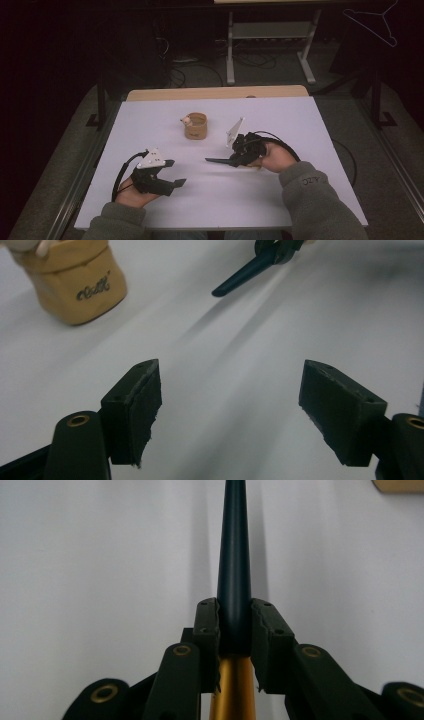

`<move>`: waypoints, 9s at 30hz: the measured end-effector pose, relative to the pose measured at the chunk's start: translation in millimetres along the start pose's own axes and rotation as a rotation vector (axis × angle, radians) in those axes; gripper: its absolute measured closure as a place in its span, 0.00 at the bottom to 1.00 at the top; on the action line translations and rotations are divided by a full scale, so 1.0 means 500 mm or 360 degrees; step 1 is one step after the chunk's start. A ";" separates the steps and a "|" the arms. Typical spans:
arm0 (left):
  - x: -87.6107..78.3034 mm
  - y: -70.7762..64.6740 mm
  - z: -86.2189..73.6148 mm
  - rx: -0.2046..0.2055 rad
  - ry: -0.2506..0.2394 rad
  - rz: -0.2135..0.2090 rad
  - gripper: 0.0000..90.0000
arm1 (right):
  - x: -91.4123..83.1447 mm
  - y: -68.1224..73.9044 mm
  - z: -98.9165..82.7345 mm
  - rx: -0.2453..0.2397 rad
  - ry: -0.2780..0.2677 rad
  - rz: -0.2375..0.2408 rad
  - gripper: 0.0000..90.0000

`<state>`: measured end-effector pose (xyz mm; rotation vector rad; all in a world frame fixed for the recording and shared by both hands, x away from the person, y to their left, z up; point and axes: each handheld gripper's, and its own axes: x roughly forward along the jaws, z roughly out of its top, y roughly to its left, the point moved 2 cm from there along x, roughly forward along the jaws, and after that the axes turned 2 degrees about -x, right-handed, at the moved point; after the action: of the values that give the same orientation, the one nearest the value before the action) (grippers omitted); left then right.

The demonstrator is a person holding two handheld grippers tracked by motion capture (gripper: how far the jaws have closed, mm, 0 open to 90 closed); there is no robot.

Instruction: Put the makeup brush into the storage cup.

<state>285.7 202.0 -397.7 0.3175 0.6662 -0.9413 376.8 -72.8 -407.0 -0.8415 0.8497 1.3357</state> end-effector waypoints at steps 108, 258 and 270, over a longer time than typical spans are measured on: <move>0.089 -0.061 0.066 0.0090 0.0112 -0.0206 0.84 | -0.032 0.098 0.043 0.0737 -0.1091 0.0216 0.77; 0.027 -0.023 -0.007 -0.0028 -0.0038 -0.0093 0.53 | -0.010 -0.247 0.172 0.1068 -0.0805 -0.0259 0.78; 0.028 -0.024 -0.008 -0.0032 -0.0030 -0.0093 0.53 | 0.006 -0.248 0.146 0.1158 -0.0823 -0.0230 0.76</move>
<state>280.3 188.4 -409.3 0.2720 0.6705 -0.9917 503.4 -13.4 -373.1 0.0197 0.7571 0.9386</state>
